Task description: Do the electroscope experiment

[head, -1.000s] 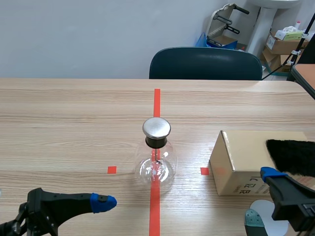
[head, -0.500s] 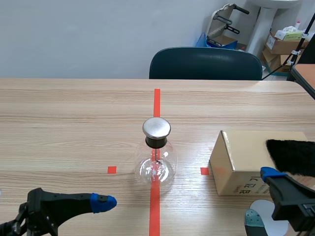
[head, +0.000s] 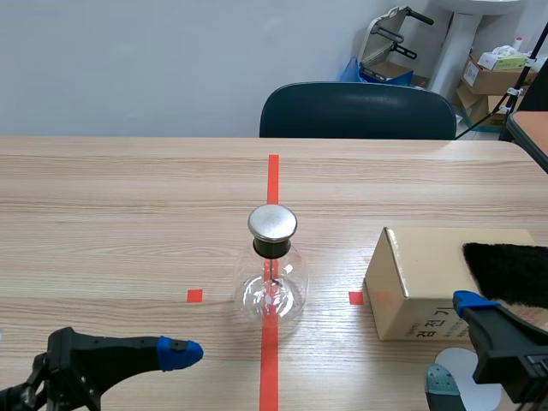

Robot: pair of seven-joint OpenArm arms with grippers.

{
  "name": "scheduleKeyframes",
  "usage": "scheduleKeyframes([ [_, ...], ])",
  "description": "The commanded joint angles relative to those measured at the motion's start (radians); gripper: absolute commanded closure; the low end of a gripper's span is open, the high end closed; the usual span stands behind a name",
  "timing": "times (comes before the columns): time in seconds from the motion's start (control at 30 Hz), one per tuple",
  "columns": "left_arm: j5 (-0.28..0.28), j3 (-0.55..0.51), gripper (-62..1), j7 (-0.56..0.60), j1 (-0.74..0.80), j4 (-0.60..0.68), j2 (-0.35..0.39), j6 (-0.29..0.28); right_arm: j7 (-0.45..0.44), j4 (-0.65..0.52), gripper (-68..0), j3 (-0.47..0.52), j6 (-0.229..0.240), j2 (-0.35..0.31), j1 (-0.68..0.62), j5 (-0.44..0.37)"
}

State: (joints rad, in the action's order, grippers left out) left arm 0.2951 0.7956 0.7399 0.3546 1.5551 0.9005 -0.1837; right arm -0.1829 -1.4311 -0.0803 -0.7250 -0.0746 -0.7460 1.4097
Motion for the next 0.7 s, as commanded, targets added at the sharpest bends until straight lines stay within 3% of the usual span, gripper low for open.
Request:
scheduleKeyframes([
  [0.0, 0.0, 0.001, -40.5, 0.01, 0.0, 0.016, -0.002, -0.002, 0.004, -0.016, -67.9, 0.003, -0.058, -0.003, 0.0, -0.001],
  [0.33, 0.001, 0.001, -40.1, 0.01, -0.001, 0.016, -0.003, -0.001, 0.004, -0.016, -67.9, 0.003, -0.058, -0.003, 0.0, -0.001],
  [0.47, 0.008, -0.005, -39.8, 0.008, -0.01, 0.017, -0.011, 0.029, 0.004, -0.016, -67.9, 0.003, -0.058, -0.003, 0.001, -0.001],
  [0.6, 0.009, -0.014, -29.9, -0.055, -0.043, 0.017, -0.042, 0.043, 0.0, -0.016, -67.9, 0.003, -0.058, -0.003, 0.0, -0.019],
  [0.67, 0.012, -0.014, -26.8, -0.088, -0.065, 0.017, -0.055, 0.047, -0.02, -0.023, -67.9, 0.003, -0.058, -0.003, 0.0, -0.084],
])
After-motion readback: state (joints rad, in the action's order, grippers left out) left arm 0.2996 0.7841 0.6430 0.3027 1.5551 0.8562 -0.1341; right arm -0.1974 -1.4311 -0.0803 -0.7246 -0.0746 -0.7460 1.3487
